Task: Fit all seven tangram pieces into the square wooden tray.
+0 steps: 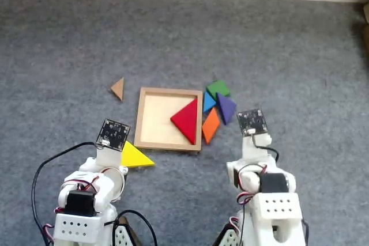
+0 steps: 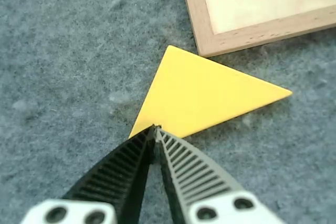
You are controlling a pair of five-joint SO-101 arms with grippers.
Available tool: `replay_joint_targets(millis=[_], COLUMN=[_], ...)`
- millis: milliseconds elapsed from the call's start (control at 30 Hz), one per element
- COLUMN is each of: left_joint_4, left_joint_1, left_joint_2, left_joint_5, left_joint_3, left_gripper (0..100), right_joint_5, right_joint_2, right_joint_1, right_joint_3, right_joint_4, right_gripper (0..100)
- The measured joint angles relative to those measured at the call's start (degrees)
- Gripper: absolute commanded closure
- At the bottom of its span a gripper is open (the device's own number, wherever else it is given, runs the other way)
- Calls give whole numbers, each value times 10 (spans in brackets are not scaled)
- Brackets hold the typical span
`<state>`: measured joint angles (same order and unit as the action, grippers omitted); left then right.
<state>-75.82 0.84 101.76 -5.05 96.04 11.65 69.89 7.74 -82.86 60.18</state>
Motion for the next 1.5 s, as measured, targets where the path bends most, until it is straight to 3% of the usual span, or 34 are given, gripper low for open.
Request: replay_joint_targets(millis=[367, 600, 800, 1067, 1333, 1500], left_joint_4=[0, -3, -28, -76, -76, -30], left_joint_1=[14, 32, 32, 32, 32, 32], left_joint_2=[0, 0, 0, -7, -206, -380], left_joint_5=[-21, -232, -261, -266, -346, -409], left_joint_3=[-4, -121, -200, -225, -297, -340], left_gripper=[992, 991, 820, 716, 684, 684], right_joint_5=[0, -1, -1, -1, -1, -1], right_joint_2=[163, 224, 260, 286, 289, 289], right_joint_1=[-40, -52, -71, -81, -81, -81], right_joint_3=[-92, -132, -132, -133, -133, -133], right_joint_4=[0, 1, 1, 18, 19, 21], right_gripper=[982, 982, 982, 982, 982, 982])
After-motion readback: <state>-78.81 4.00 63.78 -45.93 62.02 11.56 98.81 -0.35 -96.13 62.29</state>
